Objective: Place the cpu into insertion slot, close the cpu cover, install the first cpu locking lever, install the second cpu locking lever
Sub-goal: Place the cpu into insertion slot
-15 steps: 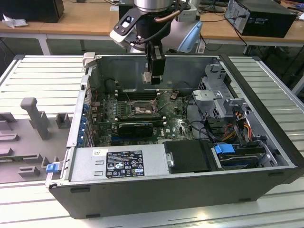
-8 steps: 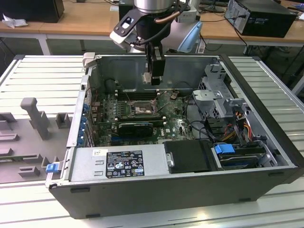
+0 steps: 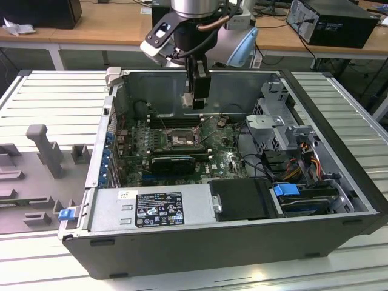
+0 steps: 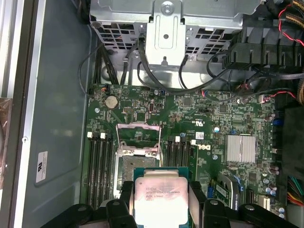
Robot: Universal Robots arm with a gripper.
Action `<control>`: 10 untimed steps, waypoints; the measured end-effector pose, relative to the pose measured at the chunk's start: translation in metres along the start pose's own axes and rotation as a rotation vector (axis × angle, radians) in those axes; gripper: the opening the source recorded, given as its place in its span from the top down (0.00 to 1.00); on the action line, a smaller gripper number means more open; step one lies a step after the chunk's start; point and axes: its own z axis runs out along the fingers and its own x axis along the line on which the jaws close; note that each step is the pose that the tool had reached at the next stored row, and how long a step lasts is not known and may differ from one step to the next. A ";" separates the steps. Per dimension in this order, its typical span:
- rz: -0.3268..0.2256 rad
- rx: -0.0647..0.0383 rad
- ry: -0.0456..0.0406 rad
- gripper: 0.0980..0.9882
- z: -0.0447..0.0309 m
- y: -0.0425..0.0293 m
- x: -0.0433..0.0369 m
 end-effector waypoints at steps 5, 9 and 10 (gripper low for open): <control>0.000 0.000 0.0000 0.50 0.0014 -0.0001 0.0000; 0.000 0.000 0.0000 0.50 0.0021 -0.0002 0.0000; 0.000 0.000 0.0000 0.50 0.0023 -0.0002 0.0000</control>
